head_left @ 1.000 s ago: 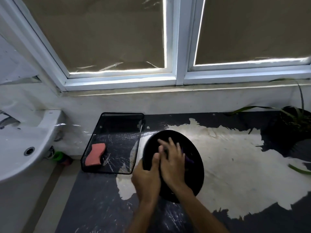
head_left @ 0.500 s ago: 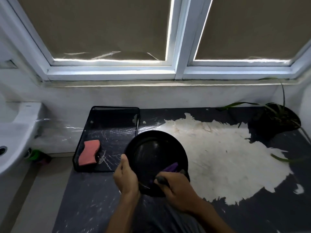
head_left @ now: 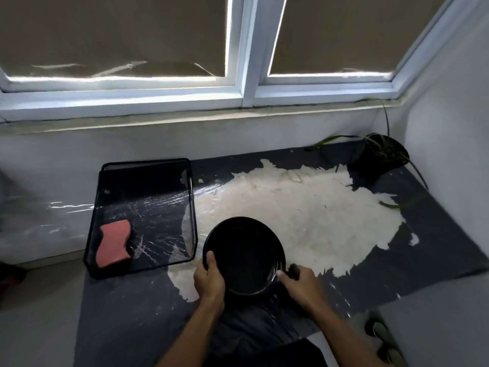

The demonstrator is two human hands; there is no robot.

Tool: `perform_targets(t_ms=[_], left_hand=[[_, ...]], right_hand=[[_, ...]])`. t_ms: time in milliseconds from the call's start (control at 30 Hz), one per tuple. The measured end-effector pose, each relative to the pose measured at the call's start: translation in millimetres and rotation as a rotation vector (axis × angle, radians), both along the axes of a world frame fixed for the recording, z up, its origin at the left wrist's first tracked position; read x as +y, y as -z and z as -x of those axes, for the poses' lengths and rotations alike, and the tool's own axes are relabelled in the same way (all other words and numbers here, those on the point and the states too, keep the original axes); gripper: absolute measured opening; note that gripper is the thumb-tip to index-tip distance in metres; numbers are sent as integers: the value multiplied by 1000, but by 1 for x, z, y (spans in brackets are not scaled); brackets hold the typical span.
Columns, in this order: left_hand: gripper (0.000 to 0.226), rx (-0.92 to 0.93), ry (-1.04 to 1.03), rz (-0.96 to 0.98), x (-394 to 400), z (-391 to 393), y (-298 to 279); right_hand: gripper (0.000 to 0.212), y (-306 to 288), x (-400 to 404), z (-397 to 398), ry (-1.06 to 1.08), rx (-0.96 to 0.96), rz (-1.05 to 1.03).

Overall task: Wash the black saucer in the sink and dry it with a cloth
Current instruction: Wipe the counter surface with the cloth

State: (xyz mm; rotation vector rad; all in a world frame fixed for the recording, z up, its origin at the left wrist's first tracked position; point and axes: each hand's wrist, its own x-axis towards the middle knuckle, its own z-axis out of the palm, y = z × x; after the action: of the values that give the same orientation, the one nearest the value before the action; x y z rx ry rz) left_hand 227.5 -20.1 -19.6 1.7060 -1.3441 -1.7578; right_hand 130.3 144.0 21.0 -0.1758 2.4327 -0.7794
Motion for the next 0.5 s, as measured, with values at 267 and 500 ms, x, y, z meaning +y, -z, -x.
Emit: perform_targets(t_ms=[267,500], left_hand=[[44,-36,2,-71,0,-9,13],[43,-468,35,150,9,-12,23]], right_hand=[[15,19,-4,-9,134,-175,126],[28,20,19,33,228,-179,249]])
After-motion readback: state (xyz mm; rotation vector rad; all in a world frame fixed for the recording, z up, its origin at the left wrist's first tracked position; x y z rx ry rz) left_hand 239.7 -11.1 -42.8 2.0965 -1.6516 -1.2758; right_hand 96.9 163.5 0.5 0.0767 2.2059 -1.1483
